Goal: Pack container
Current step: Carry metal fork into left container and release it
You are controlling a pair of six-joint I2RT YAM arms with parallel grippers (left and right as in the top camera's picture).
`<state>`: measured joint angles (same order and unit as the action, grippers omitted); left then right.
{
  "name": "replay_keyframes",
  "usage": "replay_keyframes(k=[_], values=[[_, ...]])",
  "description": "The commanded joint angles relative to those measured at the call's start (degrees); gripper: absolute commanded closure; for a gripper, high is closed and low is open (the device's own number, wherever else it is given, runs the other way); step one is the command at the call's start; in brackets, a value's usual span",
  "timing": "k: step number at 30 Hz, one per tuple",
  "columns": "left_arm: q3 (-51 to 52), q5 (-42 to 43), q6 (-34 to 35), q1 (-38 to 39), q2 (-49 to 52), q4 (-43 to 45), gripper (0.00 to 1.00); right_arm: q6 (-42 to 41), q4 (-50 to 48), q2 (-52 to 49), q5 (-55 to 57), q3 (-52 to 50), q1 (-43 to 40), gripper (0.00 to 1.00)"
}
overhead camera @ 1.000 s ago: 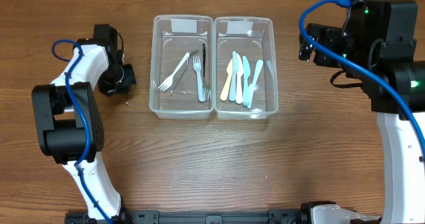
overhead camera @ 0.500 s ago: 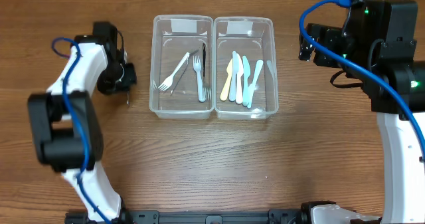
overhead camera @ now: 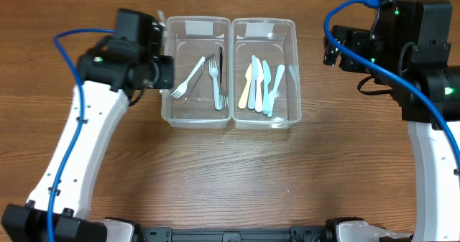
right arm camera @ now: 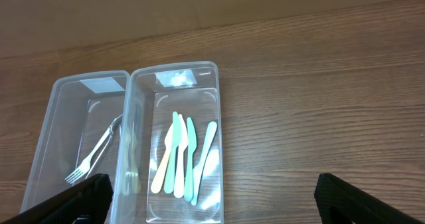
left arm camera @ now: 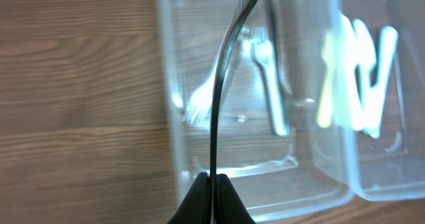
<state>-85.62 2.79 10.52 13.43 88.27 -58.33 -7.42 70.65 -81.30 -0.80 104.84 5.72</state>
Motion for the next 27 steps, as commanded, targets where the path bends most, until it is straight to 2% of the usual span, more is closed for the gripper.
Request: replay_keyframes(k=[1, 5, 11, 18, 20, 21, 23, 27], values=[[-0.5, -0.2, 1.3, 3.9, 2.6, 2.4, 0.96, 0.2, -0.2, -0.1, 0.7, 0.2, -0.2, 0.00], [-0.5, -1.1, 1.4, 6.4, 7.1, 5.9, 0.96, 0.2, -0.2, -0.1, 0.7, 0.2, -0.2, 0.00], [-0.5, -1.2, 7.6, 6.8, 16.7, 8.7, 0.96, 0.2, -0.2, -0.1, 0.7, 0.2, -0.2, 0.00], [-0.5, 1.7, 10.3, 6.7, 24.1, 13.2, 0.96, 0.2, -0.2, -0.1, 0.7, 0.2, -0.2, 0.00], [-0.5, 1.7, 11.2, 6.7, 24.5, 14.1, 0.57, 0.2, -0.2, -0.1, 0.7, 0.2, -0.2, 0.00], [-0.7, 1.7, 11.2, 6.7, 24.4, 14.1, 0.43, 0.2, -0.2, -0.1, 0.7, 0.2, -0.2, 0.00], [-1.7, 1.8, 11.1, 6.6, 24.3, 12.8, 0.41, 0.2, -0.2, -0.1, 0.7, 0.2, -0.2, 0.00], [-8.3, 1.8, 9.4, 5.7, 24.0, 4.2, 0.47, 0.2, -0.2, -0.1, 0.7, 0.2, -0.2, 0.00]])
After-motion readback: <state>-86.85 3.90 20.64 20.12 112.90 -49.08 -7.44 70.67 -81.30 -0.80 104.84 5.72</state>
